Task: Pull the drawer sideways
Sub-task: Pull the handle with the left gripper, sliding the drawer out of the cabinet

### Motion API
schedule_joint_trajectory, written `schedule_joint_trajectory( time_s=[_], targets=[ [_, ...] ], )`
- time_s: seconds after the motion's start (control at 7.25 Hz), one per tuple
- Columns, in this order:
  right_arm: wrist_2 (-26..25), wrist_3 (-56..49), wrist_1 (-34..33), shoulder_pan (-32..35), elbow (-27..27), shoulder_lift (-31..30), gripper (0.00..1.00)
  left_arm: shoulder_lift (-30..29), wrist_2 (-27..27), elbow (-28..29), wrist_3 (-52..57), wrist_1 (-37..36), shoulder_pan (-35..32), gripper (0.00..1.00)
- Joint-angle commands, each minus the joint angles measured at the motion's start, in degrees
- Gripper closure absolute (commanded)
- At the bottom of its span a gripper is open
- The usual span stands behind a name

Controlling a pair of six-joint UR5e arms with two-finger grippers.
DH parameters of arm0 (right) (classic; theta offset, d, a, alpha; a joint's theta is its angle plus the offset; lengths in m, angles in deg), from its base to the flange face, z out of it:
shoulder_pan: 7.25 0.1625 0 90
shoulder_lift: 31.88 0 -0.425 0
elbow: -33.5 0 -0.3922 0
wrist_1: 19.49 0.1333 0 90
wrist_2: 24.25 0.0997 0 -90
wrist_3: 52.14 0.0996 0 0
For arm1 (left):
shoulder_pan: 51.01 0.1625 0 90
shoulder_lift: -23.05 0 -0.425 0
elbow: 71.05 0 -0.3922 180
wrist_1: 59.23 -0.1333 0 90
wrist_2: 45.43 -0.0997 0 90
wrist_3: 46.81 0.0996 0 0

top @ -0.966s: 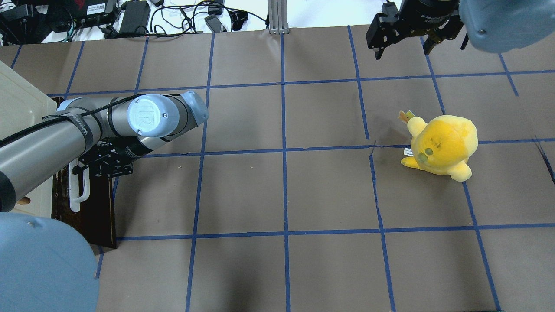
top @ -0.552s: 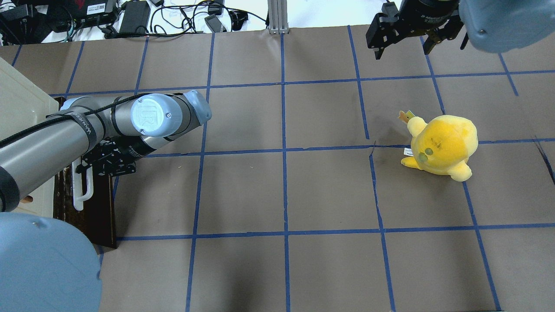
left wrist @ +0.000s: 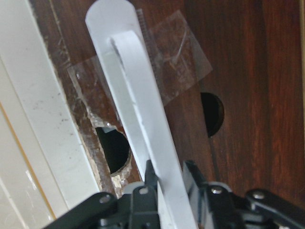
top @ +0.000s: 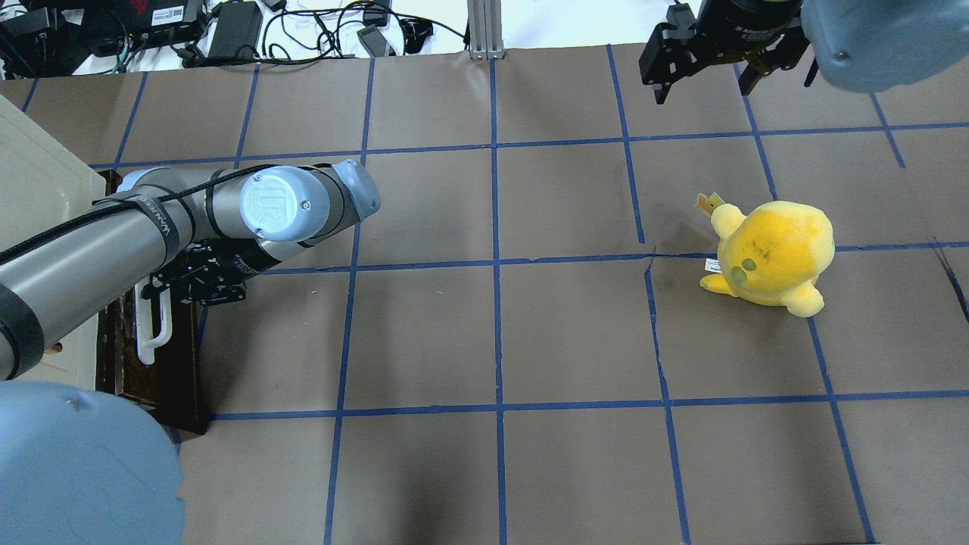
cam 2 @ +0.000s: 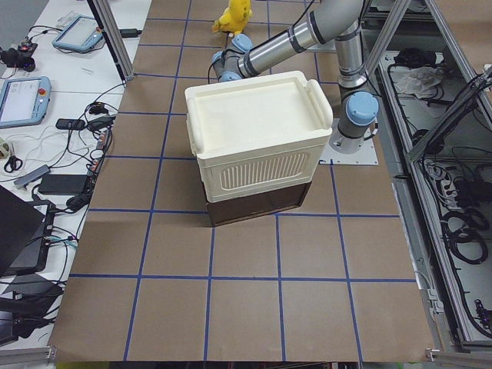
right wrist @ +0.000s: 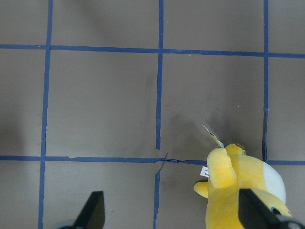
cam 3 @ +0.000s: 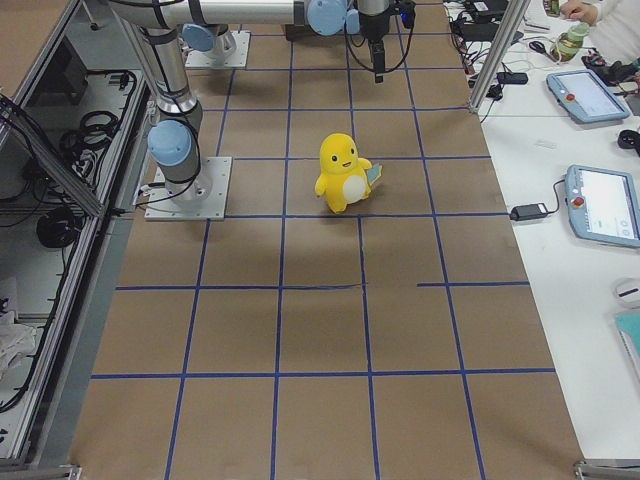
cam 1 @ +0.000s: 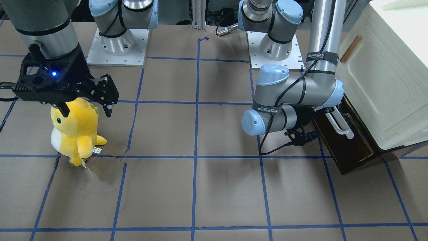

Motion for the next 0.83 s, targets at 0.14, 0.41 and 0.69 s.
schedule_joint_trajectory(
  time_s=[0.14, 0.41, 0.69],
  targets=[
    [0.07, 0.00, 0.00, 0.00, 0.00, 0.00, 0.00, 0.07, 0.38, 0.00, -0.17, 0.03, -1.36, 0.73],
    [-0.02, 0.00, 0.00, 0.00, 0.00, 0.00, 0.00, -0.10, 0.38, 0.00, -0.52, -0.05, -2.50, 0.73],
    [-0.02, 0.00, 0.00, 0.00, 0.00, 0.00, 0.00, -0.01, -0.06, -0.08, -0.53, 0.03, -3.63, 0.73]
  ],
)
